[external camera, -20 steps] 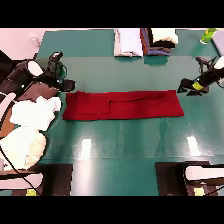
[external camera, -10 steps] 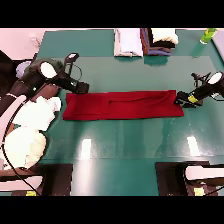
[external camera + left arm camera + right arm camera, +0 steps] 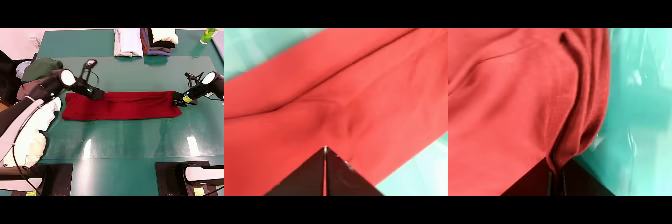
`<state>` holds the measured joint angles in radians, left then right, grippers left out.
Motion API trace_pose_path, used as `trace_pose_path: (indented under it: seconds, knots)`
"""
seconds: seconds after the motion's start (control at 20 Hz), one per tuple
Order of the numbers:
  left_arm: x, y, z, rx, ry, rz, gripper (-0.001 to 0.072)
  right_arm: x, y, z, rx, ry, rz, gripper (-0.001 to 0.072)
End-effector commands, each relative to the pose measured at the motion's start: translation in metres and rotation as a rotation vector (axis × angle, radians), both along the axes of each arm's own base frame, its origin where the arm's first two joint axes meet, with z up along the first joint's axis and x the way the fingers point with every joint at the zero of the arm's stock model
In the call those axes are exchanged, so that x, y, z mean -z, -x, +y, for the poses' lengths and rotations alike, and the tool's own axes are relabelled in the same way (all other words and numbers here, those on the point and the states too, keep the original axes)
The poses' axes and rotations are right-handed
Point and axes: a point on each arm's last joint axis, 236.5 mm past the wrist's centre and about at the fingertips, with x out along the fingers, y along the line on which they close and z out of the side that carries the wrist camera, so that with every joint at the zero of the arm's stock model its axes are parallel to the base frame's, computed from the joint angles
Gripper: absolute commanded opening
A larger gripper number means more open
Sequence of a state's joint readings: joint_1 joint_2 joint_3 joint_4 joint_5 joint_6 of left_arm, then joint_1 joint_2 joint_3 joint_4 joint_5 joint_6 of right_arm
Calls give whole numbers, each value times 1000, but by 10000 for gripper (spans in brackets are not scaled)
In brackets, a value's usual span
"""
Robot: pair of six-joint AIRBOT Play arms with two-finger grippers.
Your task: Fold the shirts.
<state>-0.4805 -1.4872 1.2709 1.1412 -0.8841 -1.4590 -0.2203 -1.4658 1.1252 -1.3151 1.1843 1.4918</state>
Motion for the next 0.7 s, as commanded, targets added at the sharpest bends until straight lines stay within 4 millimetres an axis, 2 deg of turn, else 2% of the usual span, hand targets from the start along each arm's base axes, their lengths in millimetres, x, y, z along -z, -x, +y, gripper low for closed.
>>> trace_pose_path:
  seconds: [0.0, 0.2, 0.4, 0.5, 0.65]
  knots:
    - [19, 2, -36, 33, 17, 7, 21, -32, 1, 4, -12, 7, -63, 20]
    - [32, 1, -81, 106, 20, 19, 21, -89, 13, 20, -53, 7, -143, 19]
    - [52, 12, -117, 173, 16, 47, 22, -165, 16, 52, -140, 10, -256, 19]
    - [57, 17, -127, 189, 25, 59, 22, -202, 16, 80, -184, -35, -329, 19]
    - [65, 24, -125, 198, 13, 93, 22, -243, 14, 112, -234, -75, -412, 19]
